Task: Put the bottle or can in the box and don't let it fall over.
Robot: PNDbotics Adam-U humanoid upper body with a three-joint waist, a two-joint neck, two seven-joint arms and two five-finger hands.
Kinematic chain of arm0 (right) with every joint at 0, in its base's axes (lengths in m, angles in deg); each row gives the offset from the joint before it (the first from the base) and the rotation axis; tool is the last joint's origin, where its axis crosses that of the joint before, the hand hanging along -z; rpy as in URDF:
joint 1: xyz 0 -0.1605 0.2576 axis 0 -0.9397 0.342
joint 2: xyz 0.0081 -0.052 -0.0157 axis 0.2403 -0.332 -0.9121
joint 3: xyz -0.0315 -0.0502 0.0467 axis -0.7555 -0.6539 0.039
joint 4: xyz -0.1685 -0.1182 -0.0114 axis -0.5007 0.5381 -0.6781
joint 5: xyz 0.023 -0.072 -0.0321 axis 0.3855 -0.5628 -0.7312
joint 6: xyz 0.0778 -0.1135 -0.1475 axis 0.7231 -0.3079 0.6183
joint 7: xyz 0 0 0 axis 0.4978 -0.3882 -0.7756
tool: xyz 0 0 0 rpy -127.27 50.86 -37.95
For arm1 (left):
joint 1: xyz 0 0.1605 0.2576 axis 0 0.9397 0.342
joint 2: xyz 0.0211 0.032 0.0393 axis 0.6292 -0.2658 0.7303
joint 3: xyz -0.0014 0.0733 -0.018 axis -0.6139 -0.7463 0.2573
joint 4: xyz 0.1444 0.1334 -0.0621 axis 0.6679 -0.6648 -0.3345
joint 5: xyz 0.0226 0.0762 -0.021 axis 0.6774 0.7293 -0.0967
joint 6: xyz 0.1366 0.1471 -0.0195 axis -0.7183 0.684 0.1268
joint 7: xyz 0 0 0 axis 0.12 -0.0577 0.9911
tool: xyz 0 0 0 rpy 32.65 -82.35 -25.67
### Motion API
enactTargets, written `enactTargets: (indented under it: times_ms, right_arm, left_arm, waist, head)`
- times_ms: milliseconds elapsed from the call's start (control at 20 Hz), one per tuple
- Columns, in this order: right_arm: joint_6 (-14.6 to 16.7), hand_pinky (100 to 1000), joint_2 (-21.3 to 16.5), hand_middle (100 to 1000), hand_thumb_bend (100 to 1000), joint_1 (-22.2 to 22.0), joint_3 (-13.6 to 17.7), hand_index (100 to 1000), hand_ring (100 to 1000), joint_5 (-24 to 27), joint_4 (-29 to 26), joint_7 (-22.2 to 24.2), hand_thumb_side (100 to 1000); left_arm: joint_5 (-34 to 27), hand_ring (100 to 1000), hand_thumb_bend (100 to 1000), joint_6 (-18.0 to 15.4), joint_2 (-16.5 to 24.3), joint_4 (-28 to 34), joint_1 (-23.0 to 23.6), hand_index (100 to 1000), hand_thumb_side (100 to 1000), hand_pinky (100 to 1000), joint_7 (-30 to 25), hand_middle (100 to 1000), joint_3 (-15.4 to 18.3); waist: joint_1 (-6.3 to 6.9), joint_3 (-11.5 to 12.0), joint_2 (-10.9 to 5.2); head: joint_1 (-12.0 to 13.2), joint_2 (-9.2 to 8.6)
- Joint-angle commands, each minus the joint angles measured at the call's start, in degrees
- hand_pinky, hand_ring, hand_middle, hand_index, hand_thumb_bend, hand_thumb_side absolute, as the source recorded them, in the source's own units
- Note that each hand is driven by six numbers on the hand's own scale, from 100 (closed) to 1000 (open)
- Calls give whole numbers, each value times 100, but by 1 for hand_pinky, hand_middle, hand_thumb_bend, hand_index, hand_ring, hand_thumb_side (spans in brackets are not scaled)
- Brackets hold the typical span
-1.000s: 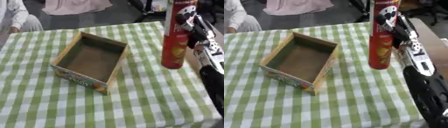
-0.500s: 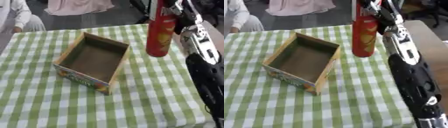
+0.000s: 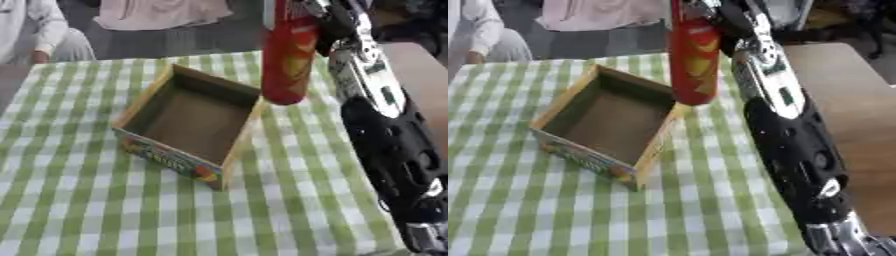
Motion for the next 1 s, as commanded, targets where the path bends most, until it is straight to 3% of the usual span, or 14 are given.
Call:
enactTargets:
  times_ms: [50,350,1000]
  right_arm:
    - [61,100,179,312,642,244,-67,309,287,-136,54,-75,100]
    - [166,100,577,313,631,410,-110,313,291,-377,357,-205,100]
    - [937,100,996,323,647,539,-51,321,304,-947,1098,-507,100]
  left_arm:
    - [5,726,577,-6,153,95,-105,726,477,857,-24,726,20]
    - [-3,725,577,3,116,115,-164,725,477,857,-54,726,-11]
    - [-10,723,581,-7,59,244,-313,725,478,857,-93,725,-43]
  waist:
    - [9,34,-99]
    - [-4,108,-53]
    - [9,269,173]
  head:
    - [-20,-18]
    - [-87,-62]
    - [-306,-198]
